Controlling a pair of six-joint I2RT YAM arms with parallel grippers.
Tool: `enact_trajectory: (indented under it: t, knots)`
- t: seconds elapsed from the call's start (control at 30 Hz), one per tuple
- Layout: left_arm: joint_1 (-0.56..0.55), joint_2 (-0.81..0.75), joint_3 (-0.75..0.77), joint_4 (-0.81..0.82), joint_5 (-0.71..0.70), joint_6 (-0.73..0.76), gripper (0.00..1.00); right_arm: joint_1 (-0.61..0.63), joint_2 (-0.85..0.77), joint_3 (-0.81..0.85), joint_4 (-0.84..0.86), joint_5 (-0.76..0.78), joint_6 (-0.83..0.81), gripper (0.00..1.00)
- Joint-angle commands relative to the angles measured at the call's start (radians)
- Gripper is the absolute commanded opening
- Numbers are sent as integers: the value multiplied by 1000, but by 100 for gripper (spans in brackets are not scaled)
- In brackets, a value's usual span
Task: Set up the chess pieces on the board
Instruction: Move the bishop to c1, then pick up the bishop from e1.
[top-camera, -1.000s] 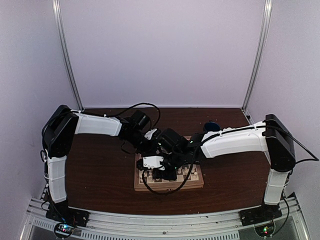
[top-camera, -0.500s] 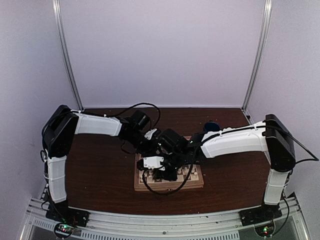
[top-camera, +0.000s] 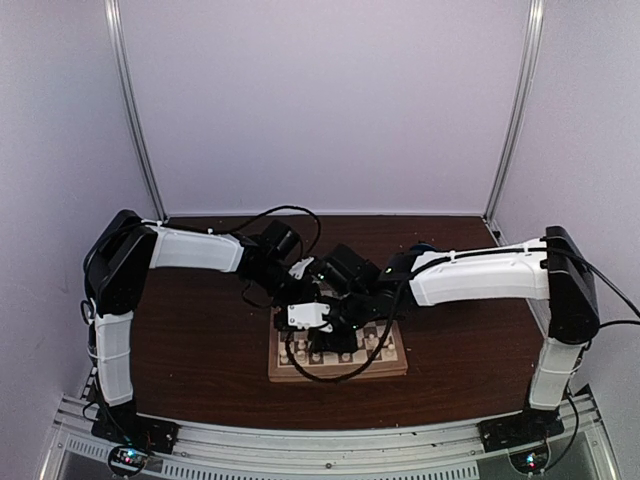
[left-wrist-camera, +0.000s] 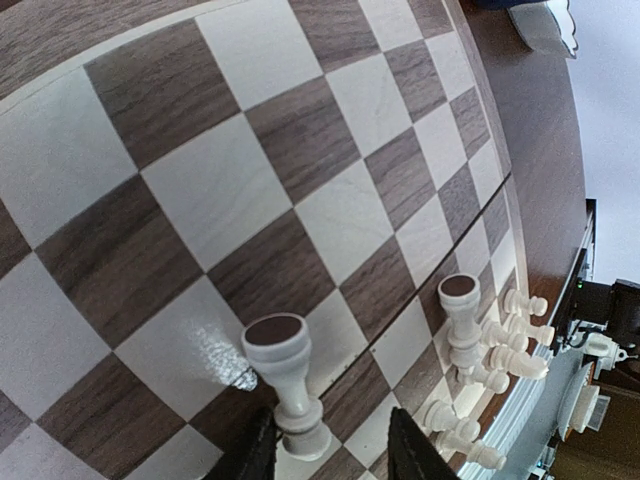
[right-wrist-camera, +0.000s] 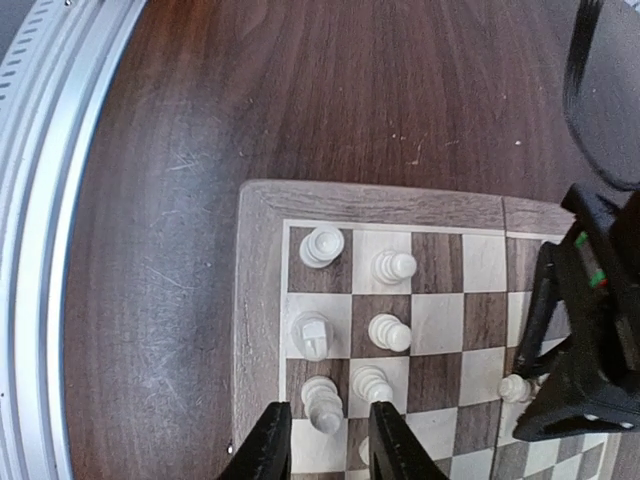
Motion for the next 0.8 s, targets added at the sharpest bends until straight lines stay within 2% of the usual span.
enact_trajectory:
  t: [0.0,0.43,0.77]
  knots:
    - [6,-5,-12,-33,4,22,38,-27,-107,56,-120,-27,-40,31]
    - [6,0,12,-58,2,41,39,-172,-291,-166,-187,-55,-49,35]
    - [6,13,33,-64,13,34,39,-151,-181,-117,-204,-62,-71,36]
